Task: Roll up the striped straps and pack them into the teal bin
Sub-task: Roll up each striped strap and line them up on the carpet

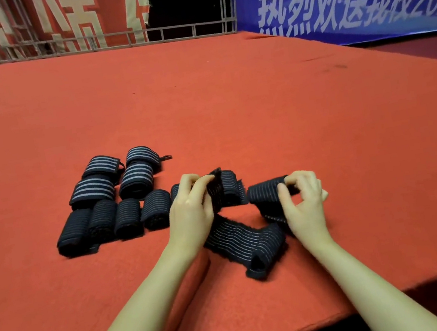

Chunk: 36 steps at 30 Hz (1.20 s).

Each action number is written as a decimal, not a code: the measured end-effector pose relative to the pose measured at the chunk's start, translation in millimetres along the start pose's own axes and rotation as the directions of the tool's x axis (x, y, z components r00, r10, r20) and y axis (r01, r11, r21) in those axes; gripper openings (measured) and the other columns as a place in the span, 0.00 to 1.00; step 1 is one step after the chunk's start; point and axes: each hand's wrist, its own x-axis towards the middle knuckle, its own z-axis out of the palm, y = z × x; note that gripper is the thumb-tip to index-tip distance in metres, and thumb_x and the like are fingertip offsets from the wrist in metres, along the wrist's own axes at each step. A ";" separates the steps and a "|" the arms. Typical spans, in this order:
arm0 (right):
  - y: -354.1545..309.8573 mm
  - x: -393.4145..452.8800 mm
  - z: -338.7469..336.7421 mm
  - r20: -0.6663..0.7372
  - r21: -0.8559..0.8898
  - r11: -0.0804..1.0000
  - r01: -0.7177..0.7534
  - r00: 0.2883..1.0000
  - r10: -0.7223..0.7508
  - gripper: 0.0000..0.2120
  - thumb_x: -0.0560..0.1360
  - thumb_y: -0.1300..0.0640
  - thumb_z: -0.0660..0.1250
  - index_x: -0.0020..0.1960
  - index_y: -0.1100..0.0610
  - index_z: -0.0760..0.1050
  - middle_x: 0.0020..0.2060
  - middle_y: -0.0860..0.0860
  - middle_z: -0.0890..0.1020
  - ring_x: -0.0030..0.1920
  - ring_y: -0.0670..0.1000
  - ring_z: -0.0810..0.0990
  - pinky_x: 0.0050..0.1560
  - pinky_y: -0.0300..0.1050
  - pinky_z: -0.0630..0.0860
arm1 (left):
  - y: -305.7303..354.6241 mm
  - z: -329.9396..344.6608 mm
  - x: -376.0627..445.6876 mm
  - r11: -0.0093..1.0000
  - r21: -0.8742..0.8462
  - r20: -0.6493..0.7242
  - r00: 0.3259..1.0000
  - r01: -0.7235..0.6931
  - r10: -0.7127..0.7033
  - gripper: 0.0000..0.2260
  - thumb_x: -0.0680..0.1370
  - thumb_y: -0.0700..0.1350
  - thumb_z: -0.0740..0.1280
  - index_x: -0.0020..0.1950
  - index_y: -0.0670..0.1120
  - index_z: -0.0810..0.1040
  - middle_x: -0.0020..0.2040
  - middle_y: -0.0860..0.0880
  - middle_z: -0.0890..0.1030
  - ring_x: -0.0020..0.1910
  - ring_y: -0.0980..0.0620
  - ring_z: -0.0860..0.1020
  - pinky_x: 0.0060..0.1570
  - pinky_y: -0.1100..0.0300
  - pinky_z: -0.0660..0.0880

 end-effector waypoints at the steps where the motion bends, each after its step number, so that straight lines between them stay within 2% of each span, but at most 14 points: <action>1: -0.7 4.9 -2.7 -0.040 0.000 1.000 -0.016 0.999 0.016 0.10 0.73 0.48 0.59 0.44 0.54 0.75 0.46 0.45 0.74 0.48 0.49 0.71 0.48 0.41 0.55 | -0.9 -0.2 -0.1 1.000 0.025 0.018 1.000 -0.009 0.009 0.18 0.74 0.43 0.56 0.57 0.40 0.79 0.49 0.43 0.76 0.42 0.43 0.78 0.39 0.49 0.78; 3: -1.0 15.3 -5.6 -0.099 -0.053 0.998 -0.041 0.994 0.035 0.10 0.74 0.49 0.59 0.44 0.54 0.74 0.46 0.47 0.73 0.48 0.51 0.71 0.48 0.41 0.54 | 2.0 1.1 1.7 0.997 0.074 0.046 0.998 -0.036 0.033 0.19 0.73 0.42 0.55 0.59 0.43 0.78 0.48 0.45 0.75 0.40 0.43 0.77 0.37 0.50 0.77; 6: 8.1 26.7 -6.8 -0.138 -0.177 0.965 -0.193 0.976 0.170 0.04 0.74 0.55 0.65 0.47 0.56 0.73 0.51 0.54 0.74 0.52 0.58 0.70 0.50 0.46 0.56 | 6.5 6.8 2.1 0.992 0.112 0.031 0.998 -0.064 0.061 0.19 0.72 0.41 0.55 0.61 0.46 0.75 0.47 0.47 0.75 0.41 0.44 0.76 0.40 0.54 0.72; 9: 17.5 22.9 -14.0 -0.146 -0.245 0.933 -0.262 0.962 0.232 0.12 0.72 0.62 0.67 0.54 0.58 0.72 0.58 0.57 0.72 0.56 0.60 0.68 0.54 0.52 0.60 | 9.7 16.7 -1.3 0.995 0.070 0.048 0.997 -0.069 0.065 0.18 0.73 0.37 0.59 0.63 0.47 0.72 0.48 0.47 0.76 0.45 0.47 0.74 0.44 0.58 0.66; 11: 20.9 16.0 -19.4 -0.062 -0.229 0.968 -0.104 0.994 0.092 0.13 0.71 0.60 0.64 0.55 0.57 0.74 0.56 0.56 0.74 0.54 0.55 0.68 0.51 0.48 0.59 | 13.1 23.2 -4.3 0.996 0.030 0.077 0.994 -0.085 0.082 0.18 0.74 0.37 0.62 0.63 0.48 0.71 0.50 0.48 0.77 0.47 0.49 0.73 0.44 0.60 0.63; 12: 23.4 12.0 -21.9 0.043 -0.207 0.978 0.008 0.999 0.001 0.12 0.72 0.57 0.63 0.54 0.55 0.75 0.54 0.53 0.75 0.53 0.52 0.69 0.50 0.44 0.57 | 14.5 25.7 -4.6 0.996 0.010 0.090 0.992 -0.088 0.087 0.17 0.75 0.38 0.62 0.62 0.49 0.70 0.50 0.49 0.77 0.47 0.49 0.73 0.44 0.60 0.62; 14: 32.3 3.0 -26.8 0.302 -0.182 0.967 0.176 0.946 -0.116 0.12 0.73 0.49 0.60 0.53 0.51 0.76 0.51 0.45 0.77 0.52 0.47 0.72 0.50 0.42 0.54 | 16.2 31.1 -5.0 0.996 -0.032 0.115 0.989 -0.089 0.092 0.13 0.77 0.43 0.59 0.61 0.49 0.71 0.49 0.49 0.78 0.47 0.48 0.75 0.46 0.56 0.68; 16: 44.4 -7.4 -31.6 0.457 -0.241 0.942 0.236 0.883 -0.104 0.16 0.72 0.41 0.58 0.52 0.48 0.77 0.50 0.41 0.77 0.53 0.44 0.72 0.50 0.42 0.52 | 19.2 38.0 -7.3 0.992 -0.076 0.142 0.984 -0.099 0.109 0.13 0.77 0.44 0.57 0.59 0.47 0.74 0.49 0.48 0.78 0.48 0.46 0.77 0.47 0.49 0.73; 19: 58.7 -20.6 -37.7 0.464 -0.251 0.946 0.205 0.883 -0.068 0.17 0.70 0.38 0.60 0.48 0.47 0.78 0.49 0.40 0.77 0.53 0.45 0.72 0.50 0.42 0.51 | 26.1 48.7 -15.1 0.987 -0.129 0.167 0.979 -0.094 0.115 0.11 0.77 0.41 0.56 0.58 0.49 0.72 0.50 0.48 0.76 0.49 0.46 0.76 0.49 0.49 0.73; 22: 56.4 -21.4 -40.5 0.388 -0.179 0.950 0.257 0.906 -0.172 0.08 0.73 0.45 0.62 0.45 0.47 0.77 0.47 0.40 0.77 0.52 0.47 0.73 0.50 0.43 0.53 | 32.2 54.7 -16.6 0.987 -0.144 0.175 0.980 -0.070 0.095 0.11 0.76 0.37 0.57 0.54 0.49 0.71 0.51 0.50 0.73 0.49 0.48 0.74 0.48 0.54 0.72; 25: 42.9 -12.4 -38.4 0.289 -0.163 0.935 0.314 0.922 -0.259 0.05 0.74 0.49 0.63 0.45 0.46 0.78 0.45 0.42 0.77 0.50 0.46 0.70 0.49 0.44 0.53 | 33.4 53.4 -12.6 0.981 -0.048 0.183 0.964 -0.187 0.193 0.09 0.77 0.40 0.57 0.54 0.49 0.71 0.48 0.49 0.74 0.46 0.49 0.73 0.41 0.59 0.71; 28: 27.4 -4.0 -34.8 0.249 -0.119 0.904 0.411 0.894 -0.373 0.04 0.74 0.50 0.65 0.45 0.45 0.78 0.47 0.43 0.76 0.51 0.48 0.69 0.50 0.44 0.53 | 25.5 49.5 -6.4 0.954 0.013 0.181 0.939 -0.301 0.293 0.12 0.76 0.41 0.58 0.56 0.47 0.77 0.45 0.47 0.76 0.42 0.50 0.69 0.39 0.60 0.67; 31: 16.9 3.1 -30.8 0.268 -0.099 0.870 0.483 0.855 -0.444 0.06 0.73 0.50 0.66 0.44 0.46 0.81 0.49 0.42 0.74 0.52 0.48 0.69 0.51 0.44 0.53 | 13.9 44.3 -0.5 0.911 0.072 0.336 0.870 -0.405 0.361 0.18 0.75 0.42 0.56 0.62 0.50 0.77 0.45 0.48 0.75 0.41 0.51 0.66 0.39 0.57 0.66; 36: 26.1 -5.9 -32.2 0.389 -0.028 0.871 0.490 0.808 -0.443 0.06 0.73 0.49 0.66 0.43 0.46 0.82 0.45 0.43 0.76 0.49 0.47 0.72 0.49 0.46 0.55 | 4.4 36.6 0.1 0.850 0.133 0.694 0.660 -0.511 0.288 0.29 0.74 0.37 0.52 0.69 0.61 0.70 0.51 0.47 0.71 0.46 0.45 0.67 0.43 0.53 0.63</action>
